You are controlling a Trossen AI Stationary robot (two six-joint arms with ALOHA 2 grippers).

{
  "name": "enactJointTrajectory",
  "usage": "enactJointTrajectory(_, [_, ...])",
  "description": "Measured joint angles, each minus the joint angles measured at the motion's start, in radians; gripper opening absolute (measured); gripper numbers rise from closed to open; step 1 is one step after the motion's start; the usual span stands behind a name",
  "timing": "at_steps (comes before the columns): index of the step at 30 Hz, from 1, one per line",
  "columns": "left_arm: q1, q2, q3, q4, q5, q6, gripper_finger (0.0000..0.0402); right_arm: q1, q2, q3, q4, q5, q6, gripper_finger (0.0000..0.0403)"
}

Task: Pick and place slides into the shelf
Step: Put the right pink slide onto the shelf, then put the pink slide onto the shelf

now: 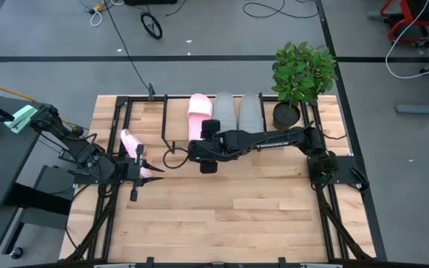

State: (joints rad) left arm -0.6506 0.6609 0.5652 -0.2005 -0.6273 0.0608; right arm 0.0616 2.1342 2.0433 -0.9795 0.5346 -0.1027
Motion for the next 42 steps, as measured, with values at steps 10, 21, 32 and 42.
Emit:
enactJointTrajectory(10, [0.000,0.000,0.000,-0.016,0.000,-0.006,0.0101,0.000,-0.002,0.063,-0.099,-0.066,0.069,0.0280])
enactJointTrajectory(21, [0.000,0.000,0.000,-0.098,0.000,-0.059,0.0095,0.085,-0.047,0.067,-0.143,-0.029,0.122,0.0289])
enactJointTrajectory(32, [-0.025,0.000,0.000,-0.272,-0.001,-0.257,0.0081,0.326,-0.090,0.047,-0.071,0.087,0.409,0.0258])
enactJointTrajectory(42, [-0.097,0.000,0.000,-0.296,0.029,-0.346,0.0080,0.387,-0.088,-0.238,0.548,0.178,0.444,0.0245])
